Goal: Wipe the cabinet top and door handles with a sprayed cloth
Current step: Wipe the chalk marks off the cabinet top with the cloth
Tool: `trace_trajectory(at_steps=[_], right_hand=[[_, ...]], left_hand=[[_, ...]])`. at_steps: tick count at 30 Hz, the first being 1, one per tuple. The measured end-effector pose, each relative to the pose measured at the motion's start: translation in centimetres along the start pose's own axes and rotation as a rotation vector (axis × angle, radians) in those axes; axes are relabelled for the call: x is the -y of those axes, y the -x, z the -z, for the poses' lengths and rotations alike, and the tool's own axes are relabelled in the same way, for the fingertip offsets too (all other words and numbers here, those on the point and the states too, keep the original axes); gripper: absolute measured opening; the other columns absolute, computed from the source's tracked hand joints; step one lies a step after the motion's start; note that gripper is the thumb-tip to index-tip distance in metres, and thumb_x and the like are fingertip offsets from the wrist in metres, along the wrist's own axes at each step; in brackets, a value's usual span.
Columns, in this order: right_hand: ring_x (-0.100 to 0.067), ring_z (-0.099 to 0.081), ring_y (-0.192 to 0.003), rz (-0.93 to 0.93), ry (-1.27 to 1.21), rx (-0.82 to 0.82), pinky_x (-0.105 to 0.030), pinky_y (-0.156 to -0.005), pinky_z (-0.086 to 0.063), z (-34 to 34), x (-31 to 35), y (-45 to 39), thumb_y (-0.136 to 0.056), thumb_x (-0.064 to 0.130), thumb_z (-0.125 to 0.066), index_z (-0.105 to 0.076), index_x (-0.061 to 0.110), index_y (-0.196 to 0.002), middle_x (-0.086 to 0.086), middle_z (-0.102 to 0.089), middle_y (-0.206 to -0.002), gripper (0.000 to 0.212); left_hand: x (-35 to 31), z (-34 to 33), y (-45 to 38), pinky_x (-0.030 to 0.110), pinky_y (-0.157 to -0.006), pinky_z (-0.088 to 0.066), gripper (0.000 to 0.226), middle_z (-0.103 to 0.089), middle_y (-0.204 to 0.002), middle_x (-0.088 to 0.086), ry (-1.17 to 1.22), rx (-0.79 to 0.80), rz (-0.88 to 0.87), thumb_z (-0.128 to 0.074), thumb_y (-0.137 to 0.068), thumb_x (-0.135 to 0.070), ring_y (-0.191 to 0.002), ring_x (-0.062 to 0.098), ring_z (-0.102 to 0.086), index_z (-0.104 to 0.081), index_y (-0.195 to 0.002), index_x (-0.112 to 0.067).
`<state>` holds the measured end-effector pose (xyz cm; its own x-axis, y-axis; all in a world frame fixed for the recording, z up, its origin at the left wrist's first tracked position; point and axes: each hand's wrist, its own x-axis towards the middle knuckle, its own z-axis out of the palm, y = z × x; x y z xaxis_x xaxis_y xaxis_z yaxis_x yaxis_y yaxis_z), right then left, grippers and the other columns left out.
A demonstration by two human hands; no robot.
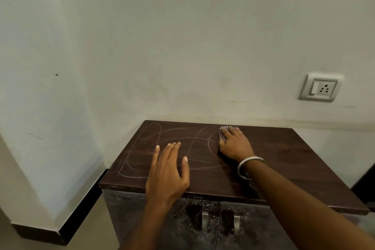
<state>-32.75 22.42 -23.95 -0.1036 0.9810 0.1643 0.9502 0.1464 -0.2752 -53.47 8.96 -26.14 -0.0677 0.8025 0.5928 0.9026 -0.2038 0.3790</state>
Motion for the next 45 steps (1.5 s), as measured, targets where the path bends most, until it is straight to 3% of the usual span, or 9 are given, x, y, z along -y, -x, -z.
trace_trajectory(at_steps=[13,23,32,40,45], right_hand=[[-0.023,-0.007,-0.151,-0.134,0.044,0.032,-0.038,-0.123,-0.007,1.4,-4.3,0.1,-0.1,0.038,-0.03,-0.02,0.023,-0.154,-0.005,-0.012,-0.163,0.058],[-0.022,-0.007,-0.151,0.018,-0.02,0.042,-0.036,-0.123,-0.006,0.0,-0.4,1.1,-0.101,0.038,-0.029,-0.019,0.021,-0.155,-0.004,-0.012,-0.163,0.057],[-0.023,-0.005,-0.151,-0.164,0.044,0.026,-0.039,-0.124,-0.006,1.8,-5.3,1.3,-0.101,0.038,-0.028,-0.017,0.021,-0.155,-0.005,-0.01,-0.164,0.058],[-0.022,-0.01,-0.15,0.02,0.027,-0.019,-0.04,-0.123,-0.012,-0.2,0.1,2.3,-0.1,0.038,-0.028,-0.024,0.021,-0.154,-0.004,-0.017,-0.162,0.057],[-0.02,-0.008,-0.151,0.011,-0.009,0.006,-0.039,-0.123,-0.009,0.3,-1.5,2.4,-0.101,0.04,-0.027,-0.02,0.023,-0.155,-0.003,-0.014,-0.163,0.056]], left_hand=[[0.0,-0.1,0.0,0.032,-0.121,-0.008,0.058,-0.047,-0.144,-0.001,0.005,0.002,0.006,-0.028,-0.094,-0.046,-0.138,0.009,-0.034,-0.043,-0.141,-0.016],[0.2,0.0,0.1,0.032,-0.121,-0.01,0.057,-0.046,-0.145,-0.001,0.015,-0.015,-0.006,-0.028,-0.094,-0.046,-0.139,0.008,-0.031,-0.042,-0.142,-0.018],[0.0,-0.1,0.1,0.031,-0.121,-0.008,0.057,-0.047,-0.144,-0.001,0.007,-0.021,0.0,-0.029,-0.094,-0.046,-0.139,0.009,-0.032,-0.043,-0.142,-0.018],[0.0,0.0,0.2,0.031,-0.12,-0.008,0.056,-0.047,-0.144,-0.001,0.02,-0.027,-0.001,-0.031,-0.093,-0.045,-0.138,0.007,-0.03,-0.043,-0.142,-0.018],[-0.1,0.0,0.3,0.031,-0.116,-0.009,0.052,-0.052,-0.14,0.001,0.038,-0.078,-0.011,-0.037,-0.093,-0.041,-0.128,-0.002,-0.019,-0.048,-0.138,-0.017]])
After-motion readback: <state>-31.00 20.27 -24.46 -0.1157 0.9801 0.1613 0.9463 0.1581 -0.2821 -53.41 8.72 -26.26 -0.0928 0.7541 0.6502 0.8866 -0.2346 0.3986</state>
